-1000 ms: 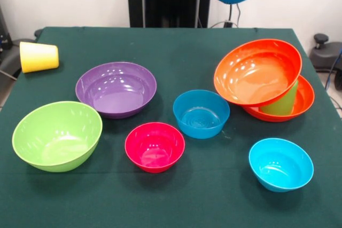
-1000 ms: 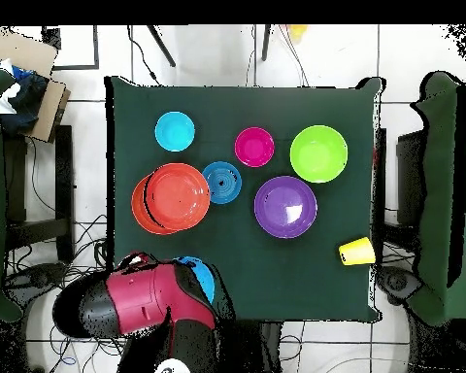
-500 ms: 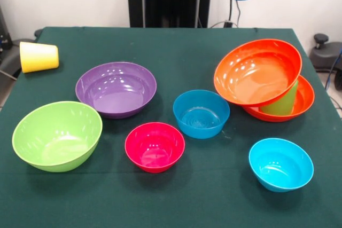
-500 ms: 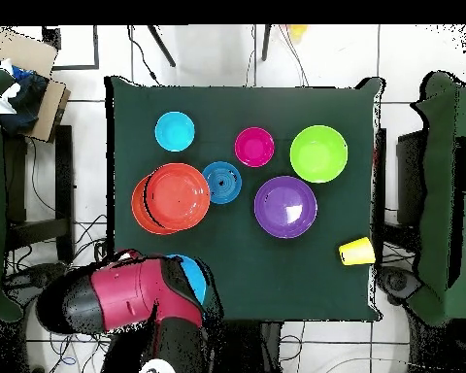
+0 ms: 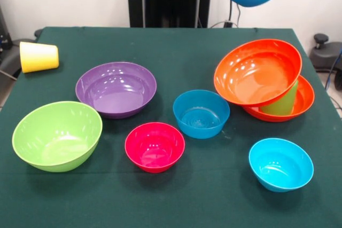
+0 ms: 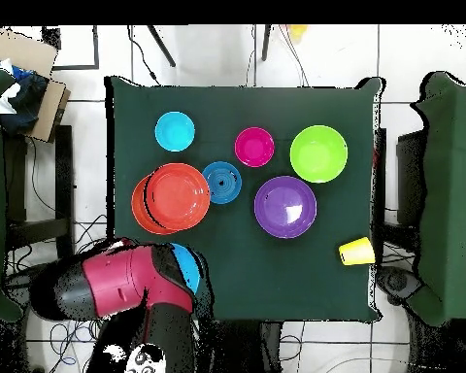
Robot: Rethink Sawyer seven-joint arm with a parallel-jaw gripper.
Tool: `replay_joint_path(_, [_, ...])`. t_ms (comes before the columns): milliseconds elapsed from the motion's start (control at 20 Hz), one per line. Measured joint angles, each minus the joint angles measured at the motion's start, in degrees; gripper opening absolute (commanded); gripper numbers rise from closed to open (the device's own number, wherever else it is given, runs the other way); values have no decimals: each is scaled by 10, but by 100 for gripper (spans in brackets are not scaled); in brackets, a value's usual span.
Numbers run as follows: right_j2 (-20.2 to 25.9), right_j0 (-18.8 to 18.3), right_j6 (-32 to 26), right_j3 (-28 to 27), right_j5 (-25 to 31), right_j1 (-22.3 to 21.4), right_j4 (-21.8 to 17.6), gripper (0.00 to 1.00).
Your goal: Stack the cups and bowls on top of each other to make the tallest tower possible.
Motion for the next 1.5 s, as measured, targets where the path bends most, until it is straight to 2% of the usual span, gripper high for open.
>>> replay_joint_path(850, [-52, 26, 0, -56, 0, 85, 0, 0])
replay_joint_path(1500, [-83, 51, 0, -102, 0, 124, 17, 0])
